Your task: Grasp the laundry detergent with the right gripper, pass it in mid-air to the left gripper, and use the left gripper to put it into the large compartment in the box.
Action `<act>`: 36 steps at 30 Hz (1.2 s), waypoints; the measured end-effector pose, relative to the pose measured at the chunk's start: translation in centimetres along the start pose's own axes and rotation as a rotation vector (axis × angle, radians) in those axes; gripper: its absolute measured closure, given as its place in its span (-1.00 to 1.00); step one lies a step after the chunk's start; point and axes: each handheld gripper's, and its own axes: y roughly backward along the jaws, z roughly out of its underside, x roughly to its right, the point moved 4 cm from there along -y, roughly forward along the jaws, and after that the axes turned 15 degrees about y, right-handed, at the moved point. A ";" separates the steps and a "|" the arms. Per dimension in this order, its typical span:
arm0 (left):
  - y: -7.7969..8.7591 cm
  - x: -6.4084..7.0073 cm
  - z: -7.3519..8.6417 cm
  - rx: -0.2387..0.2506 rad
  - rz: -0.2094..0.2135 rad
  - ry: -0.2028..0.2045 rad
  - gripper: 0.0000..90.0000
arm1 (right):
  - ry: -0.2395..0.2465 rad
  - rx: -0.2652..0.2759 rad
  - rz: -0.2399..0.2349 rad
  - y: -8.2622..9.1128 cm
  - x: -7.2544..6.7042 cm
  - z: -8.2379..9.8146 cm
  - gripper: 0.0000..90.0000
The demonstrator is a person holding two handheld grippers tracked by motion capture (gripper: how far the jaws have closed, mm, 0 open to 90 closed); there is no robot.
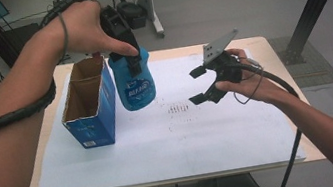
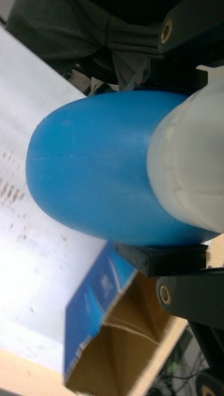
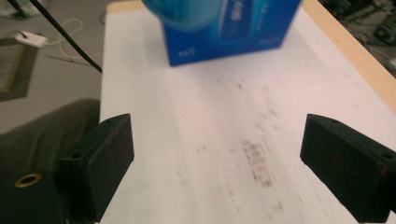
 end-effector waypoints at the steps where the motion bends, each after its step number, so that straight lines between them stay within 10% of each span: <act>1: 0.3 -0.3 0.1 0.004 -0.003 0.018 -0.17 | -0.006 -0.012 0.003 0.6 0.1 0.4 -0.79; 19: 5.5 -6.7 2.4 0.039 -0.068 0.418 -0.17 | -0.099 -0.191 0.086 6.8 0.9 5.5 -0.79; 36: 5.5 -11.5 3.0 0.082 -0.065 0.733 -0.17 | -0.106 -0.269 0.107 8.1 1.9 6.3 -0.78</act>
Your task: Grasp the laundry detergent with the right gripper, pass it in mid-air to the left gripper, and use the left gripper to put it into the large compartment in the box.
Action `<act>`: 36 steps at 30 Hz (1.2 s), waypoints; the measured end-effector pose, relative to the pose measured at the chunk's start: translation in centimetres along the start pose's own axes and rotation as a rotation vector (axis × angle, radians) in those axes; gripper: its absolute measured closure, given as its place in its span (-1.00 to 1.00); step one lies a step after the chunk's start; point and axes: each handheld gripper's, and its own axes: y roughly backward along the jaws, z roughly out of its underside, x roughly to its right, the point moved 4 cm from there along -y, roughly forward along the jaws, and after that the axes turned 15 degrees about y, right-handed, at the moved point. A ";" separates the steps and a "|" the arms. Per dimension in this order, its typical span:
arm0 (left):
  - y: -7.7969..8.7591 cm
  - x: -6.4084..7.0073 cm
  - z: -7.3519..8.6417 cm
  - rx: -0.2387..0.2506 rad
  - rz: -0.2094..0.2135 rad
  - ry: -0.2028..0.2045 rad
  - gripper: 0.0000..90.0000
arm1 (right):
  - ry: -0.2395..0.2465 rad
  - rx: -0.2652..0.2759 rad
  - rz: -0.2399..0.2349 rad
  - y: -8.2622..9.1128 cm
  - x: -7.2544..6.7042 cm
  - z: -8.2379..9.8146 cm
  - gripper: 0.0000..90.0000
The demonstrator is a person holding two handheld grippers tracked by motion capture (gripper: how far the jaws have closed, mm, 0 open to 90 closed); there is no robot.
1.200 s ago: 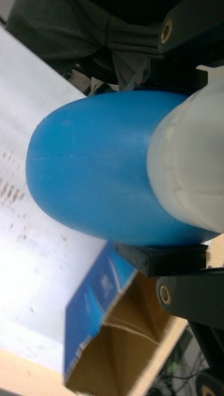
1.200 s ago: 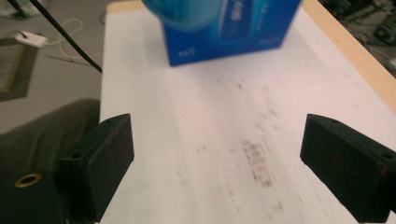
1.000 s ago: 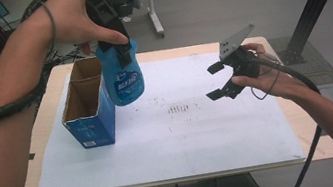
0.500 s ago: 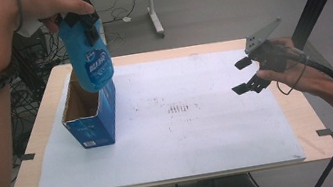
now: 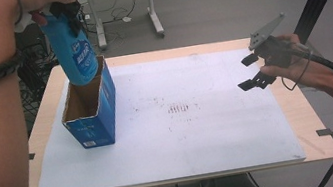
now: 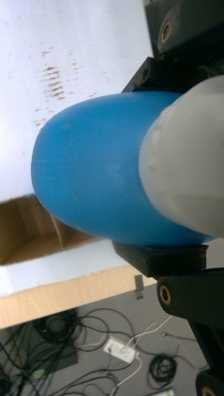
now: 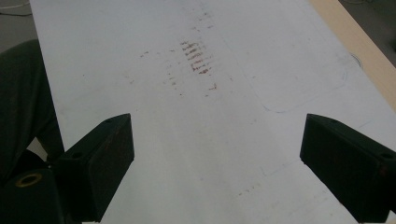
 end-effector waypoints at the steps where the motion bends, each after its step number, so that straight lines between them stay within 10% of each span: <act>1: 0.0 -0.2 -0.1 0.000 0.001 0.019 -0.17 | 0.001 -0.001 0.002 0.0 0.1 0.0 -0.78; 18: -1.4 -4.0 -0.5 0.005 -0.017 0.292 -0.17 | -0.004 -0.003 0.009 0.1 0.4 0.1 -0.78; 36: -4.2 -4.9 -0.4 0.002 -0.024 0.324 -0.17 | -0.008 -0.002 0.008 -0.2 0.5 0.3 -0.78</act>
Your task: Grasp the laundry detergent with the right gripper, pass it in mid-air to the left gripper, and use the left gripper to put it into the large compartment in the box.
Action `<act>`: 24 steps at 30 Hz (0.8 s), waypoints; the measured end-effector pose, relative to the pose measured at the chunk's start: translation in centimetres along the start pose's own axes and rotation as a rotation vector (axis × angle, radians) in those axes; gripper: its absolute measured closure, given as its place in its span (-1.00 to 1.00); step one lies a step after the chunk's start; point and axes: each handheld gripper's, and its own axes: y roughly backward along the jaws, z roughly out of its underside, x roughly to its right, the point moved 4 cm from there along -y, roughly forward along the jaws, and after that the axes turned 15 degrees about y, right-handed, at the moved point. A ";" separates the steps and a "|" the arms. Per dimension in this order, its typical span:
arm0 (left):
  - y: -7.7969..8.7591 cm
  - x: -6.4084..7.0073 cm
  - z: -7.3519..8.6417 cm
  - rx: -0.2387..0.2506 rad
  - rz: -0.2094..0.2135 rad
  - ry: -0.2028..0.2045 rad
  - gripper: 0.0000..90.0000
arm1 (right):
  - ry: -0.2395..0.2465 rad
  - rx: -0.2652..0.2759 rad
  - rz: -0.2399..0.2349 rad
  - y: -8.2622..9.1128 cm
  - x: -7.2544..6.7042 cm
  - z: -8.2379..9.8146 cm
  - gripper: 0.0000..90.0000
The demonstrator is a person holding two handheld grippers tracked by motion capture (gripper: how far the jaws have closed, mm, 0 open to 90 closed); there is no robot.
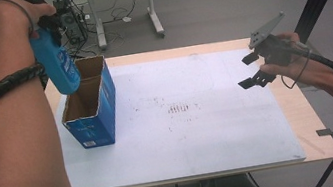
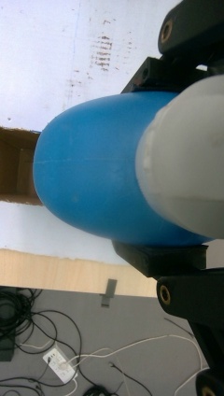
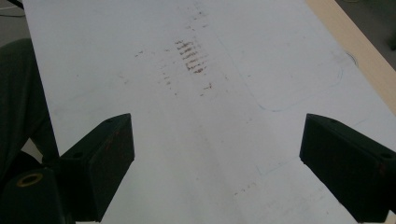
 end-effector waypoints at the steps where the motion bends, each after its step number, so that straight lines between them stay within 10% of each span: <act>1: -0.2 0.0 0.0 -0.002 0.000 0.003 -0.17 | -0.001 0.002 -0.001 0.0 0.0 0.0 -0.78; 24: -5.2 0.1 0.6 -0.018 0.013 0.014 -0.17 | -0.002 0.012 -0.011 -0.7 -0.4 0.2 -0.78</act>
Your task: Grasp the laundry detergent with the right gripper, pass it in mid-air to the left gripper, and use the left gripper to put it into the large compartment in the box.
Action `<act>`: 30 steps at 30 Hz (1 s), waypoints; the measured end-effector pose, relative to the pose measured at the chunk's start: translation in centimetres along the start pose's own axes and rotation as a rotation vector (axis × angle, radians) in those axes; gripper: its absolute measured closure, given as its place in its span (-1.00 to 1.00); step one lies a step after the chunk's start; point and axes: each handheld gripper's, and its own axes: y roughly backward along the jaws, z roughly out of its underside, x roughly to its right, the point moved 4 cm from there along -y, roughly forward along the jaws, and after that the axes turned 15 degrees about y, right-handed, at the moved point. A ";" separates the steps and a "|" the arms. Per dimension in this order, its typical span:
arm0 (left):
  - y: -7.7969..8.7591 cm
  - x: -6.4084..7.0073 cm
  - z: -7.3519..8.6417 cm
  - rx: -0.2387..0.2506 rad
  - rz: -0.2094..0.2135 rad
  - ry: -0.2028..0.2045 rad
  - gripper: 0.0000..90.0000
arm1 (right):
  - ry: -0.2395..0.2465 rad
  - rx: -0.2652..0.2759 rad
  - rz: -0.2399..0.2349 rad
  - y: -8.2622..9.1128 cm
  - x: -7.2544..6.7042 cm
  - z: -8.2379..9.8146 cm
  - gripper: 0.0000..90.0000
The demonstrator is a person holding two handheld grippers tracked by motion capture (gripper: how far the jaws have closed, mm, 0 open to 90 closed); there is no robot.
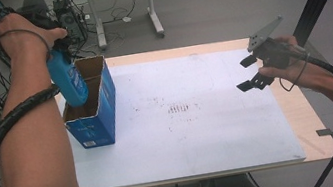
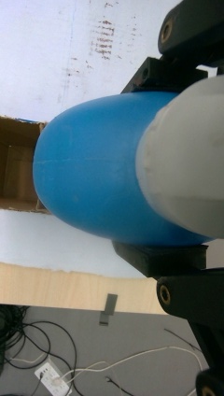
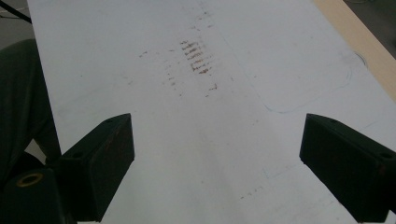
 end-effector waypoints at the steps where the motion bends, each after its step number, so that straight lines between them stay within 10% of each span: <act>1: -0.2 0.0 0.0 0.001 -0.001 0.001 -0.17 | 0.001 0.000 -0.001 0.0 0.0 0.0 -0.78; 30: -8.2 0.4 0.9 -0.019 -0.006 -0.036 -0.17 | -0.004 -0.006 -0.007 -0.8 0.1 0.4 -0.78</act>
